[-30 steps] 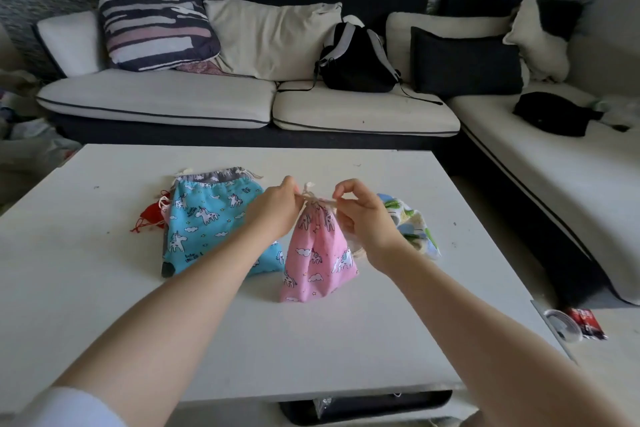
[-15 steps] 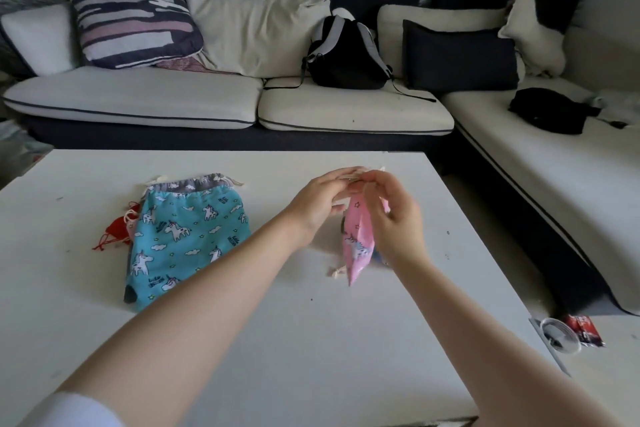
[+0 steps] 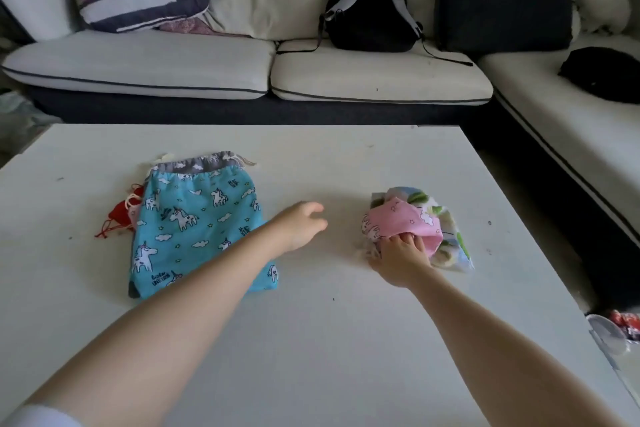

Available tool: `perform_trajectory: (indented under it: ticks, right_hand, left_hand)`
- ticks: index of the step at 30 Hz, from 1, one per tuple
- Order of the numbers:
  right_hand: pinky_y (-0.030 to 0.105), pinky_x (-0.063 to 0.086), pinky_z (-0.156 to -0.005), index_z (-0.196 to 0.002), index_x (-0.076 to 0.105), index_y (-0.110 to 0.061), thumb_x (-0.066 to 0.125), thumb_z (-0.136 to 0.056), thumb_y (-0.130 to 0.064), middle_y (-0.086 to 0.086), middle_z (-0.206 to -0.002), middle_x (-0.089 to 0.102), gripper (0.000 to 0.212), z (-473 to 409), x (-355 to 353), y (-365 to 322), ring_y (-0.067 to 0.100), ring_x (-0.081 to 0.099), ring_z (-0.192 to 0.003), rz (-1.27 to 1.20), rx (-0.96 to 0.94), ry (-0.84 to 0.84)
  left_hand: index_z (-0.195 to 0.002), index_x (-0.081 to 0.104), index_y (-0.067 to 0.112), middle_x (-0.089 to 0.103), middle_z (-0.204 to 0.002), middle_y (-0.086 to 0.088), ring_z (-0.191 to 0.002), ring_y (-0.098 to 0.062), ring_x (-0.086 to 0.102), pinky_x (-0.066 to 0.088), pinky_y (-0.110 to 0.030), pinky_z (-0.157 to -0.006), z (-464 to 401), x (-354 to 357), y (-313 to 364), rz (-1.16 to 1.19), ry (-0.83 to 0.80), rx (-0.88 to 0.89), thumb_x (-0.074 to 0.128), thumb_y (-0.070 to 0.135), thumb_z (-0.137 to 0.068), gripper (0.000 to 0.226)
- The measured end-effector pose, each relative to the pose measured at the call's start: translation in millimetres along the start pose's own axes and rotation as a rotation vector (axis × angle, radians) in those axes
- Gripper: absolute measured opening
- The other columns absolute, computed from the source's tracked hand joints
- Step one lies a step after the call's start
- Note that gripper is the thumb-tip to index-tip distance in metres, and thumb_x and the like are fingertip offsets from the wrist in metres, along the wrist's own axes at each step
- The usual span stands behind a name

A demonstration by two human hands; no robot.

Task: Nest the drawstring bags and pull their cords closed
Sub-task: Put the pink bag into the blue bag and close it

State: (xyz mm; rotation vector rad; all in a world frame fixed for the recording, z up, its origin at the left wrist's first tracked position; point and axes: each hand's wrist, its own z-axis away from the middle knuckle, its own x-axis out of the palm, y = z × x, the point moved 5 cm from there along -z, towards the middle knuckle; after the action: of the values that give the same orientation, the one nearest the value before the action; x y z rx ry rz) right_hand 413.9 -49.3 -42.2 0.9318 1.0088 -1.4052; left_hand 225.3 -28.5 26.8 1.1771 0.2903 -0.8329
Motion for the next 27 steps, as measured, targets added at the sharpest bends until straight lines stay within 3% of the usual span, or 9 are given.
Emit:
perform_trajectory:
  ticks: [4,6,9,12,15,18,20,23,27]
  right_hand:
    - [0.044,0.015,-0.112,-0.139,0.036,-0.018,0.031,-0.093,-0.051,0.009,-0.146,0.036,0.057,-27.8,-3.8,-2.7,0.028,0.024,-0.138,0.005,0.055,-0.006]
    - [0.041,0.026,-0.101,-0.115,0.060,-0.018,0.037,-0.092,-0.041,0.009,-0.121,0.060,0.040,-31.0,-27.6,-20.6,0.029,0.045,-0.121,0.072,0.019,0.148]
    - [0.034,0.037,-0.076,-0.086,0.064,-0.011,0.041,-0.092,-0.026,0.009,-0.094,0.066,0.029,-29.8,-57.6,-66.5,0.030,0.059,-0.091,0.005,-0.113,0.350]
    - [0.035,0.043,-0.063,-0.080,0.059,-0.002,0.043,-0.092,-0.024,0.017,-0.087,0.066,0.030,-44.1,-47.8,-119.7,0.033,0.061,-0.080,-0.392,-0.214,0.119]
    - [0.029,0.045,-0.071,-0.107,0.063,-0.009,0.043,-0.095,-0.023,0.010,-0.106,0.066,0.027,-55.9,-31.4,-164.7,0.028,0.061,-0.092,-0.628,-0.223,-0.082]
    - [0.026,0.040,-0.067,-0.116,0.055,-0.012,0.044,-0.096,-0.030,0.009,-0.104,0.059,0.028,-70.3,-16.0,-196.1,0.025,0.057,-0.085,-0.738,-0.121,-0.168]
    - [0.028,0.042,-0.066,-0.118,0.051,-0.012,0.052,-0.093,-0.032,0.010,-0.104,0.059,0.032,-76.5,-11.5,-204.1,0.022,0.053,-0.079,-0.908,0.010,-0.188]
    - [0.032,0.054,-0.077,-0.116,0.057,-0.005,0.061,-0.086,-0.017,0.011,-0.104,0.065,0.032,-80.7,-11.3,-208.0,0.024,0.062,-0.086,-1.170,0.143,-0.167]
    - [0.031,0.054,-0.074,-0.093,0.064,-0.004,0.041,-0.072,-0.003,0.012,-0.088,0.068,0.032,-61.1,-29.8,-215.3,0.025,0.064,-0.077,-1.565,-0.053,-0.375]
  left_hand:
    - [-0.137,0.042,0.015,0.038,-0.147,-0.002,-0.132,-0.021,0.038,0.031,-0.030,-0.106,-22.2,-31.2,-58.5,-0.109,0.123,-0.134,0.041,0.018,-0.094,0.044]
    - [-0.134,0.047,0.013,0.036,-0.147,-0.005,-0.132,-0.024,0.036,0.034,-0.034,-0.107,-32.7,-46.2,-82.3,-0.243,0.193,-0.163,0.039,0.018,-0.094,0.041]
    - [-0.132,0.049,0.018,0.030,-0.149,-0.007,-0.137,-0.027,0.026,0.028,-0.041,-0.110,-40.7,-71.7,-109.8,-0.378,0.287,-0.222,0.038,0.023,-0.095,0.039]
    - [-0.130,0.049,0.021,0.017,-0.154,-0.008,-0.142,-0.032,0.011,0.016,-0.047,-0.115,-40.9,-95.1,-137.1,-0.388,0.339,-0.306,0.037,0.023,-0.096,0.036]
    - [-0.124,0.054,0.026,0.001,-0.157,-0.008,-0.143,-0.036,-0.001,0.005,-0.050,-0.116,-35.6,-114.1,-161.1,-0.360,0.432,-0.407,0.039,0.017,-0.096,0.033]
    - [-0.121,0.056,0.027,-0.004,-0.157,-0.012,-0.142,-0.039,0.006,0.014,-0.051,-0.116,-31.5,-127.6,-187.9,-0.250,0.469,-0.478,0.041,0.008,-0.093,0.037]
    - [-0.122,0.057,0.023,0.010,-0.155,-0.013,-0.128,-0.040,0.039,0.046,-0.044,-0.092,-31.2,-134.0,-196.9,-0.161,0.466,-0.457,0.040,0.005,-0.092,0.039]
    - [-0.122,0.059,0.018,0.035,-0.146,-0.012,-0.093,-0.031,0.061,0.042,-0.025,-0.051,-29.9,-143.0,-203.9,-0.120,0.484,-0.409,0.040,0.008,-0.093,0.036]
    - [-0.121,0.057,0.024,0.068,-0.105,-0.007,-0.076,-0.026,0.062,0.051,-0.032,-0.074,-20.0,-152.3,-191.8,-0.173,0.592,-0.342,0.043,0.028,-0.092,0.032]
